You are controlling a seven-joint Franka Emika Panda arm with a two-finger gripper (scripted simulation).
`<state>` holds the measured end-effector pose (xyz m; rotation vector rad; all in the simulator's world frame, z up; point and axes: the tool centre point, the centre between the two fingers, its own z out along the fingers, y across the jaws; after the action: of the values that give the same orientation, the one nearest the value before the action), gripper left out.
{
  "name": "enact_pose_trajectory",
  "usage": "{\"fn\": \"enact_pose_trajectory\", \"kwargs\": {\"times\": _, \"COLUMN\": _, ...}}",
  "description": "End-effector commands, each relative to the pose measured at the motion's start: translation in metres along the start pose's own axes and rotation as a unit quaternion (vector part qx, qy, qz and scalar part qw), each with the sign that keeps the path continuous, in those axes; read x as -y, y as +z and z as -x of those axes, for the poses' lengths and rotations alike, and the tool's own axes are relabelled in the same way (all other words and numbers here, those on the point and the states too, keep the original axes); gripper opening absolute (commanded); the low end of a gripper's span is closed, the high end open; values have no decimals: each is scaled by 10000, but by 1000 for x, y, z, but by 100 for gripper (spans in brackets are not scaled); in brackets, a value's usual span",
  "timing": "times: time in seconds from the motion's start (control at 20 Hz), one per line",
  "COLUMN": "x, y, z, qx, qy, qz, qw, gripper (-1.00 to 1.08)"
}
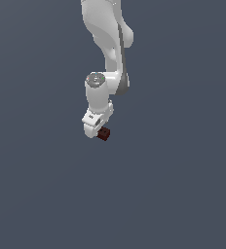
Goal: Pick up the object and move it to a goal position.
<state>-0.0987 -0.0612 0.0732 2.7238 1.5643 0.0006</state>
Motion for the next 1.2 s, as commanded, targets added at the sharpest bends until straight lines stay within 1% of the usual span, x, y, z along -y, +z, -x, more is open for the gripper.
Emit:
{"fn": "enact_pose_trajectory", "kwargs": {"times": 0.0, "x": 1, "y": 6, "z": 0, "qx": 1, "qy": -5, "qz": -4, "qw": 10000, "gripper": 100}}
{"fn": "enact_pose_trajectory", "kwargs": {"times": 0.35, "x": 1, "y": 37, "z": 0, "qx": 0, "qy": -19, "qz": -4, "qw": 10000, "gripper": 100}}
{"fn": "enact_pose_trajectory", "kwargs": {"times": 0.65, "x": 1, "y": 46, "z": 0, "qx": 0, "qy": -21, "qz": -4, "qw": 10000, "gripper": 100}}
{"fn": "enact_pose_trajectory", "kwargs": {"times": 0.7, "x": 1, "y": 46, "z": 0, "qx": 0, "qy": -21, "qz": -4, "qw": 10000, "gripper": -100}}
{"fn": "enact_pose_trajectory", "kwargs": {"times": 1.15, "x": 1, "y": 46, "z": 0, "qx": 0, "qy": -21, "qz": -4, "qw": 10000, "gripper": -100}}
